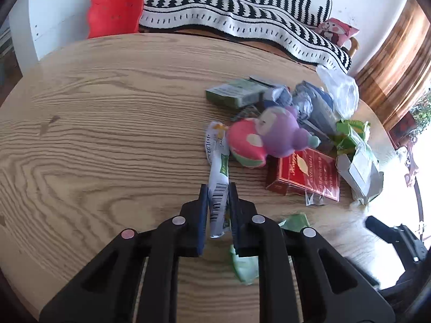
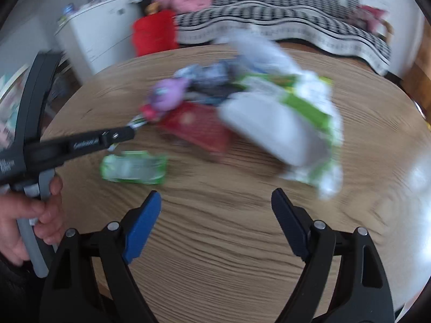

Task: Collect trash
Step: 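Return both grippers to the table pile, then grasp the white-green wrapper with the left gripper while the right grasps the green car shell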

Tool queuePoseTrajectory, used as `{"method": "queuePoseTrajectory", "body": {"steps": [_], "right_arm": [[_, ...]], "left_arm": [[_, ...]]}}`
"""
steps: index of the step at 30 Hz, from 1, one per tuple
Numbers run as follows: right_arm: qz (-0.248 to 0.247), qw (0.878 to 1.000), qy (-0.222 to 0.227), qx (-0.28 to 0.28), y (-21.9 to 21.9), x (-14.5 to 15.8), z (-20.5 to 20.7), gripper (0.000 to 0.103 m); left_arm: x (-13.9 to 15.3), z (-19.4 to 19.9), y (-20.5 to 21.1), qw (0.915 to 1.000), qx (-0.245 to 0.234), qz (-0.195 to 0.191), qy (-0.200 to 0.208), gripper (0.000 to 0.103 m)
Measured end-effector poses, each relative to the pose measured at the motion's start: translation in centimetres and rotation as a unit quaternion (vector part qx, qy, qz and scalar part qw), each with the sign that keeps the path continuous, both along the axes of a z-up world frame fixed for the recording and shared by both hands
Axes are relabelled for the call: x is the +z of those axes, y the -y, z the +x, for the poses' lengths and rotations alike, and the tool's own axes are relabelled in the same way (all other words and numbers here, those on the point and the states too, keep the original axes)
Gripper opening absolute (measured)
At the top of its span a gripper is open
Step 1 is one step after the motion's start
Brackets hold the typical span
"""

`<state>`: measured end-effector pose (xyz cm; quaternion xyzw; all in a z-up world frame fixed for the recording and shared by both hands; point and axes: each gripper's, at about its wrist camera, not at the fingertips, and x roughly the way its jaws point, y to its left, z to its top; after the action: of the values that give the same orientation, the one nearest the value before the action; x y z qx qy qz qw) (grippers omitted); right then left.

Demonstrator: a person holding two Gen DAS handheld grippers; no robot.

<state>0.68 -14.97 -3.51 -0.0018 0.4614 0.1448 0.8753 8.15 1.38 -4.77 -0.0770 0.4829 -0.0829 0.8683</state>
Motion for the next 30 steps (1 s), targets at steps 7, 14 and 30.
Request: {"method": "queuePoseTrajectory", "body": {"steps": [7,14,30], "right_arm": [[-0.018,0.999,-0.014,0.049,-6.3,-1.8,1.5,0.083],[-0.022,0.999,-0.009,0.032,-9.8,-2.4,2.7,0.088],[-0.010,0.997,0.030,-0.074,2.7,2.0,-1.5,0.079]], "left_arm": [[1.7,-1.0,-3.5,0.9986,0.046,0.006,0.024,0.014],[2.0,-1.5,-5.1,0.9977,0.062,0.005,0.027,0.014],[3.2,-3.1,2.0,0.9984,-0.003,0.026,0.050,0.014]]}}
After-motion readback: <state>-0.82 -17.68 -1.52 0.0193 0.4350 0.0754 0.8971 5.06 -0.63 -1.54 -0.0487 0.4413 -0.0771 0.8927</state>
